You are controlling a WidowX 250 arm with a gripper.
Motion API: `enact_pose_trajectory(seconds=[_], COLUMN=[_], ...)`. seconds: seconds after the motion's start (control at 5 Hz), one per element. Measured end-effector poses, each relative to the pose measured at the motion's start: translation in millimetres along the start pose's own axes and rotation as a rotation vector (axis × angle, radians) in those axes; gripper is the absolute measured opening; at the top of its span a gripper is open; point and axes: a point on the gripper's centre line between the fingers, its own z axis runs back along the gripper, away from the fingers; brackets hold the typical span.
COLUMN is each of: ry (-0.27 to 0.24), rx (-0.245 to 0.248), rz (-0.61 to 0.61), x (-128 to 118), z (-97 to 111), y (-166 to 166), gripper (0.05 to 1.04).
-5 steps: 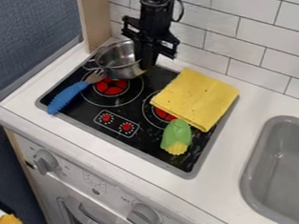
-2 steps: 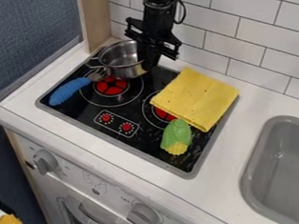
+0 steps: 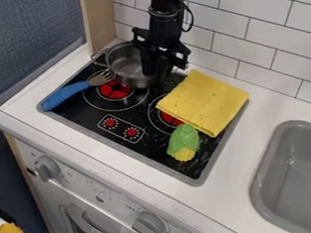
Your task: Take the pan and put it above the left burner
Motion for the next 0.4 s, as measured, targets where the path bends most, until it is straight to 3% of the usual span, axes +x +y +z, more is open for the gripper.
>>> enact_pose_trajectory(seconds=[0.2, 0.4], ry=[-0.057, -0.089], rx=[0.008, 0.008], rz=[0.004, -0.012], x=[-4.2, -5.7], z=[16.5, 23.5], y=[-4.8, -12.4], gripper=[0.833, 1.005])
